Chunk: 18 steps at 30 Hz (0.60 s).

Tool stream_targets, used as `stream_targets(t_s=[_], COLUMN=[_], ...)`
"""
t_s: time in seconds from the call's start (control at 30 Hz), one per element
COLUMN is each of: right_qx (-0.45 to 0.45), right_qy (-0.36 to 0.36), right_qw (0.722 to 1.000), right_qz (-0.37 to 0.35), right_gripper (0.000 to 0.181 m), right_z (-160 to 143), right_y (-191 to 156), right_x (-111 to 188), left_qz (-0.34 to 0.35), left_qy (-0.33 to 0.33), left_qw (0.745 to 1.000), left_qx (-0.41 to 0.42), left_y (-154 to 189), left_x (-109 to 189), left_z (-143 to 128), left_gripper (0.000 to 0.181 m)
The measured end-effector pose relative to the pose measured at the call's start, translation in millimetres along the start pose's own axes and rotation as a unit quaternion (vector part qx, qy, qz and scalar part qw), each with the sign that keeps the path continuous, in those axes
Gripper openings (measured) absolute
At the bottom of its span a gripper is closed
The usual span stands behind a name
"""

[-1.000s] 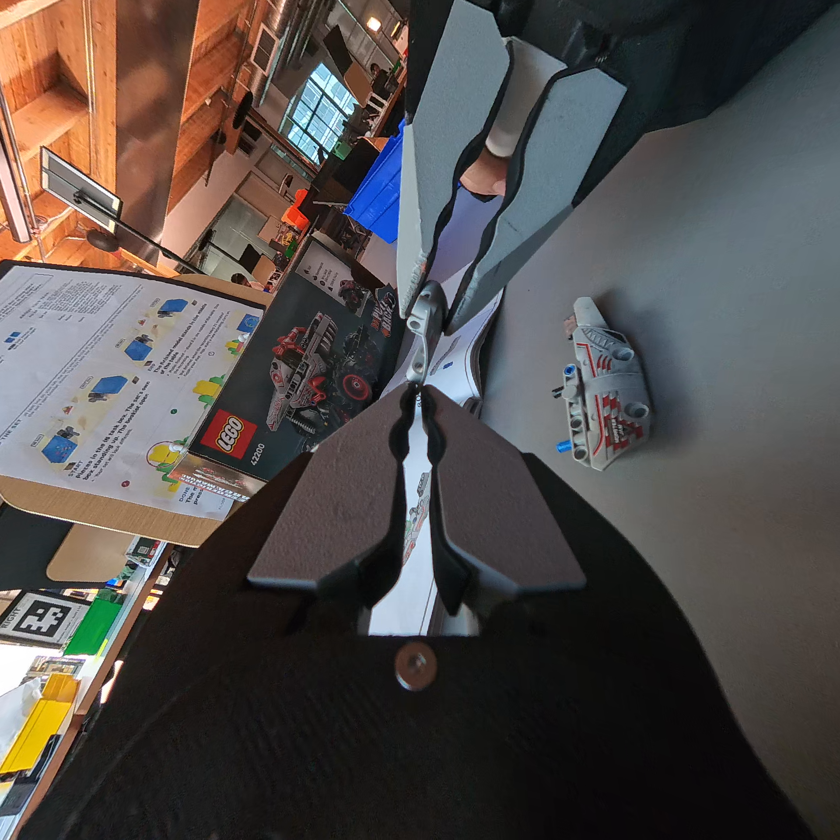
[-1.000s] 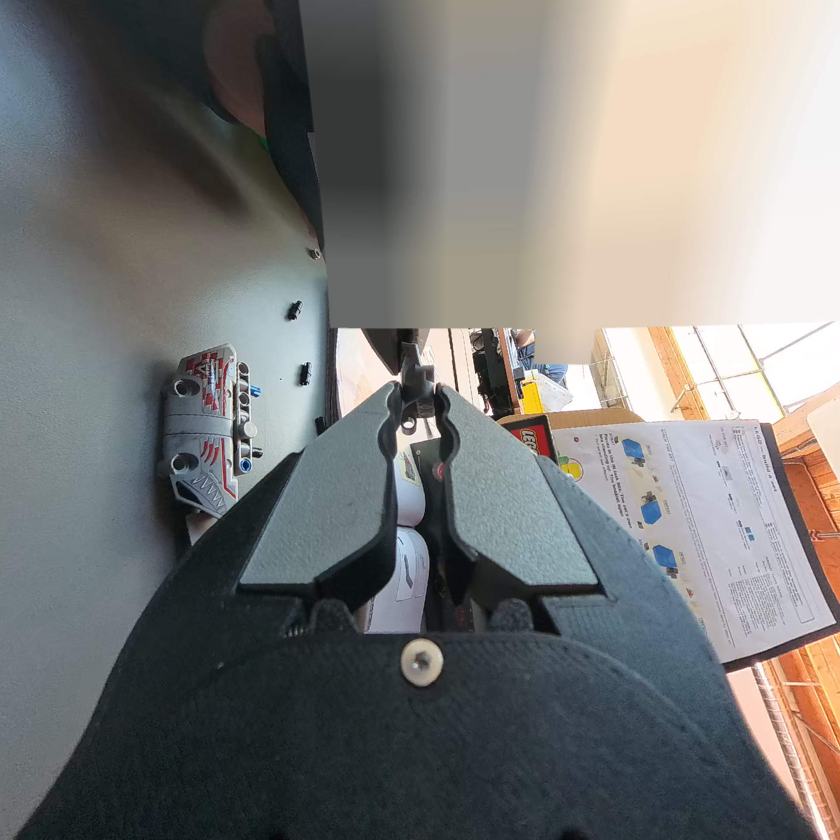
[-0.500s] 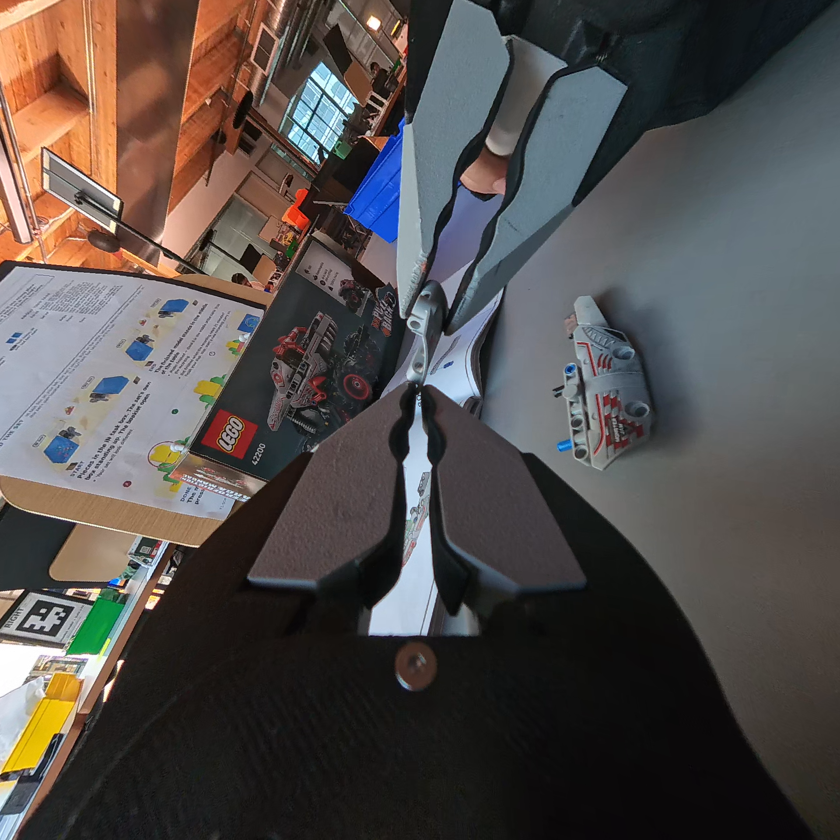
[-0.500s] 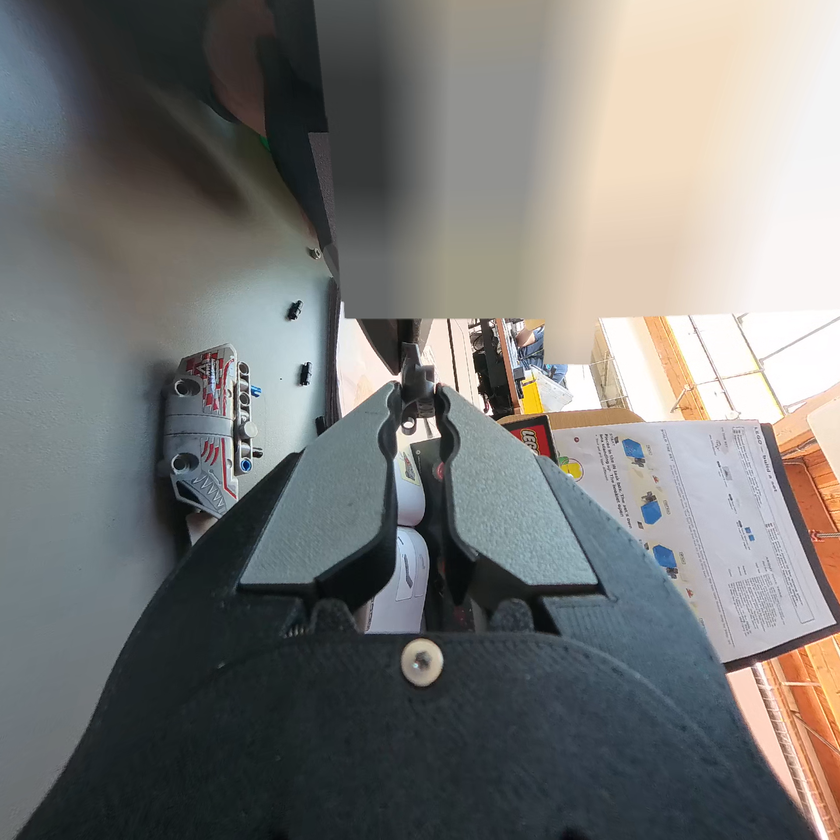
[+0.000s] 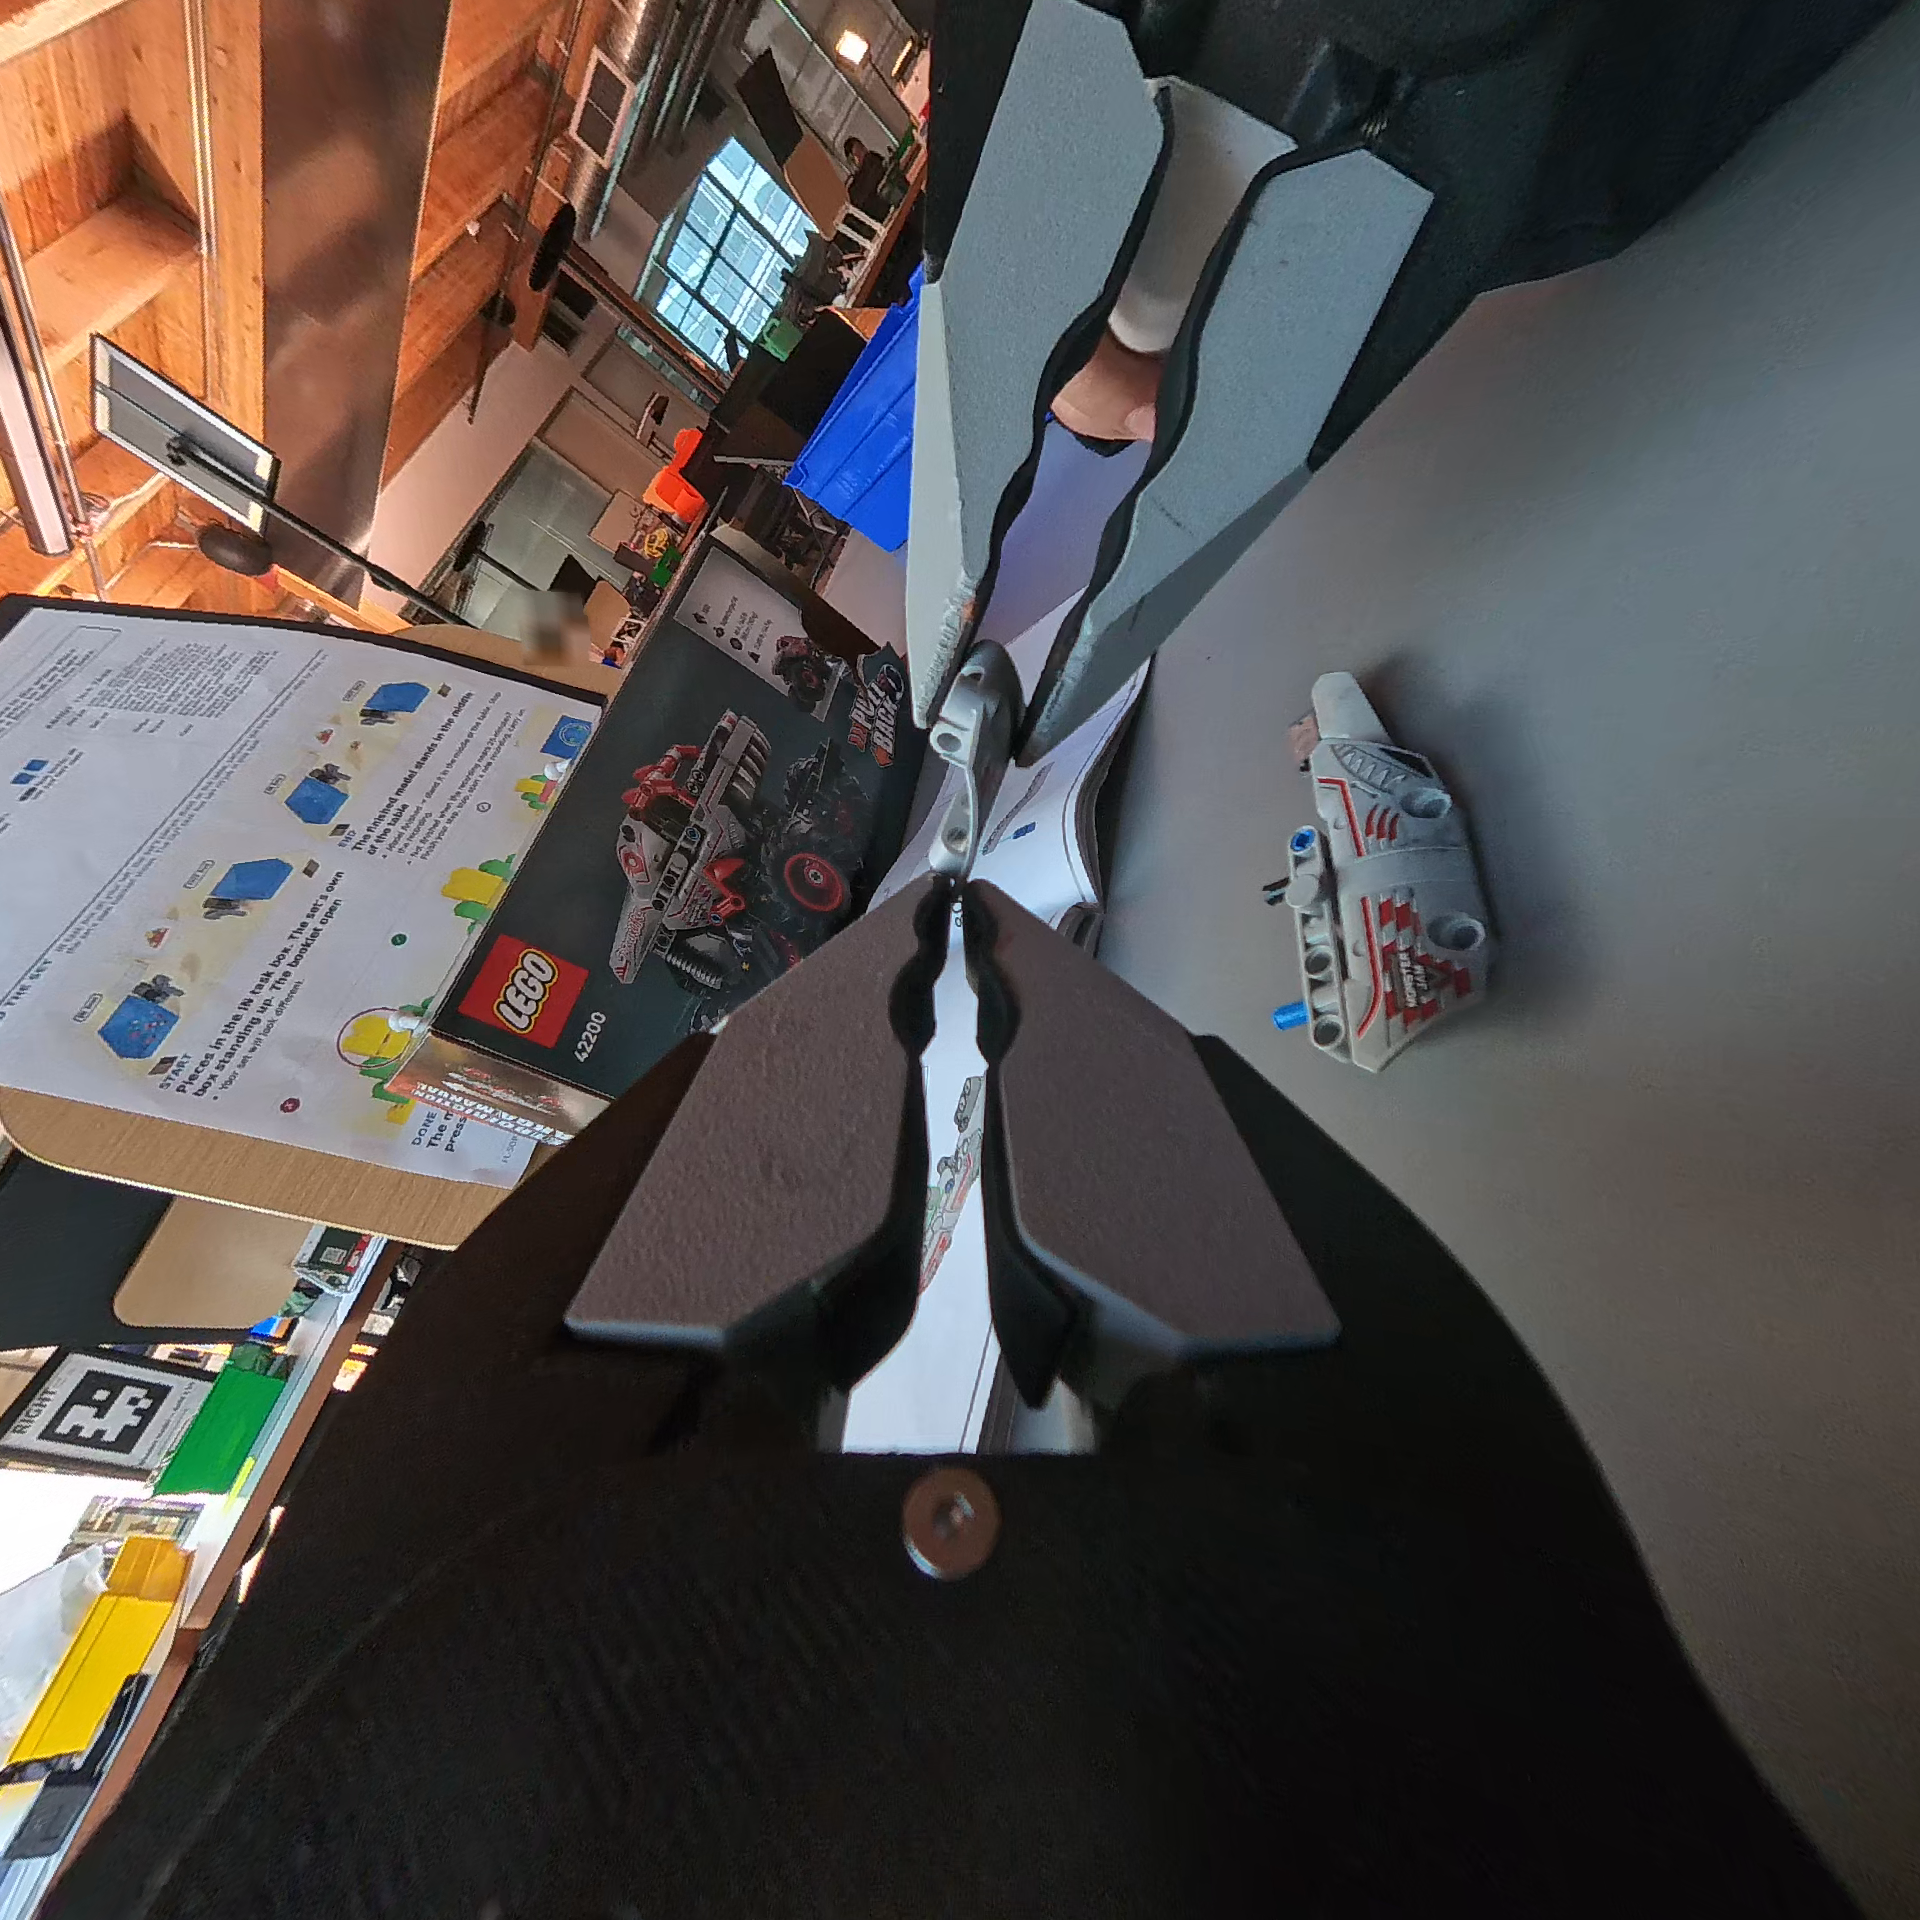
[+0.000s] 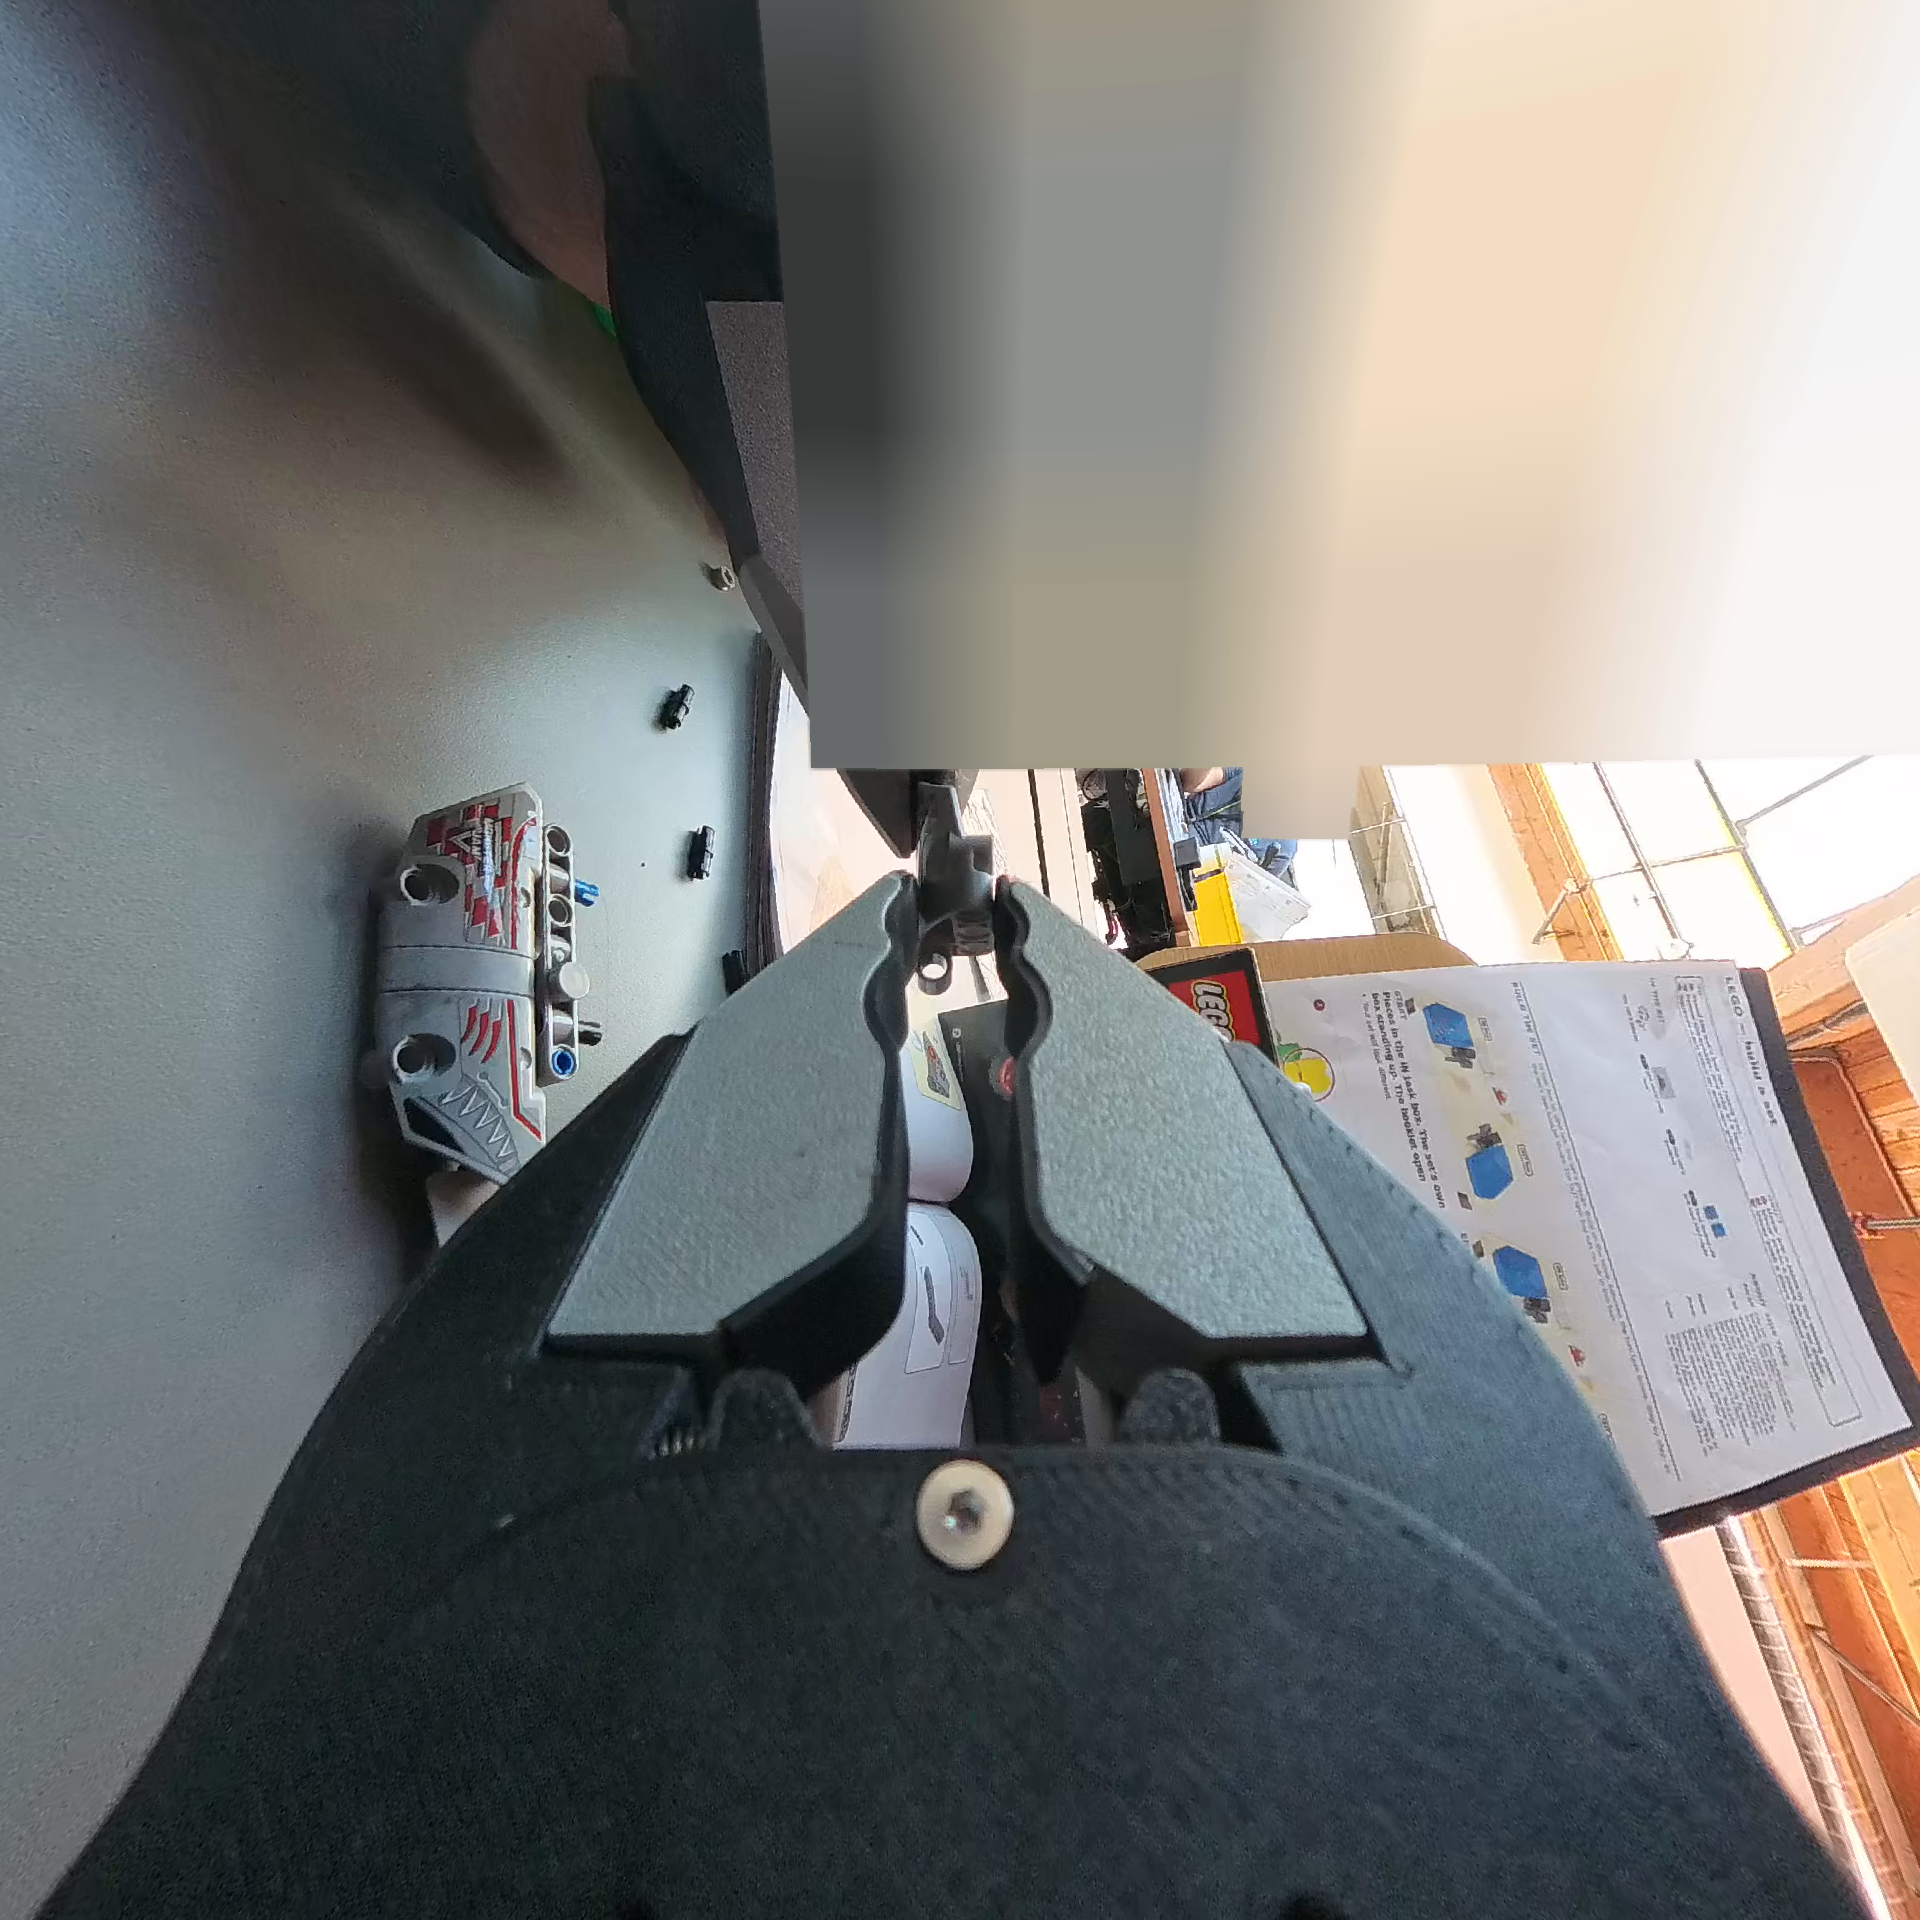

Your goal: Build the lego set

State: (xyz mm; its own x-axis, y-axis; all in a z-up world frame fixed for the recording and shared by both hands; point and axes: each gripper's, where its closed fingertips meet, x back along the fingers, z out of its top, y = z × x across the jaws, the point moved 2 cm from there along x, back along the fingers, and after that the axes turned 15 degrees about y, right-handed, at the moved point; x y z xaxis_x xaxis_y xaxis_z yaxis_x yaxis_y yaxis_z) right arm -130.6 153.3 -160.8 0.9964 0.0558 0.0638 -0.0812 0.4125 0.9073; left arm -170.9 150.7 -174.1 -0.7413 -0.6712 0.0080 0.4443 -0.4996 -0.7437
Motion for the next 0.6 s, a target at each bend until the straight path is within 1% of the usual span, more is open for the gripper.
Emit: stream_targets(t_s=[0.03, 0.2, 0.27, 0.33, 0.4, 0.43, 0.47, 0.5, 0.6], right_qx=[-0.001, -0.006, -0.030, -0.092, -0.192, -0.252, -0.318, -0.389, -0.582], right_qy=[0.000, 0.001, 0.003, 0.011, 0.018, 0.016, 0.014, 0.010, 0.002], right_qw=[1.000, 1.000, 1.000, 0.995, 0.980, 0.965, 0.944, 0.914, 0.798], right_qz=[0.000, 0.002, 0.005, 0.022, 0.055, 0.072, 0.091, 0.112, 0.153], right_gripper=[0.011, 0.011, 0.011, 0.011, 0.011, 0.011, 0.011, 0.010, 0.010], right_z=[0, 0, -1, -2, -6, -10, -14, -18, -31], right_y=[0, 0, 0, -1, -4, -6, -7, -9, -11], right_x=[0, 0, 0, 0, -1, -1, -1, -1, 2], left_qz=[0.000, -0.001, -0.005, -0.018, -0.038, -0.044, -0.048, -0.052, -0.058], left_qy=[0.000, 0.000, -0.002, -0.005, -0.017, -0.023, -0.028, -0.035, -0.049], left_qw=[1.000, 1.000, 1.000, 0.999, 0.997, 0.997, 0.996, 0.996, 0.996], left_qx=[0.000, 0.002, 0.008, 0.030, 0.059, 0.066, 0.067, 0.063, 0.055], left_y=[0, 0, 1, 5, 11, 13, 16, 18, 21], left_x=[0, 0, 0, 0, 0, -1, -2, -2, -3], left_z=[0, 0, -1, -3, -7, -9, -11, -13, -16], left_gripper=[0.000, 0.000, 0.000, 0.000, 0.000, 0.000, 0.000, 0.000, 0.000])
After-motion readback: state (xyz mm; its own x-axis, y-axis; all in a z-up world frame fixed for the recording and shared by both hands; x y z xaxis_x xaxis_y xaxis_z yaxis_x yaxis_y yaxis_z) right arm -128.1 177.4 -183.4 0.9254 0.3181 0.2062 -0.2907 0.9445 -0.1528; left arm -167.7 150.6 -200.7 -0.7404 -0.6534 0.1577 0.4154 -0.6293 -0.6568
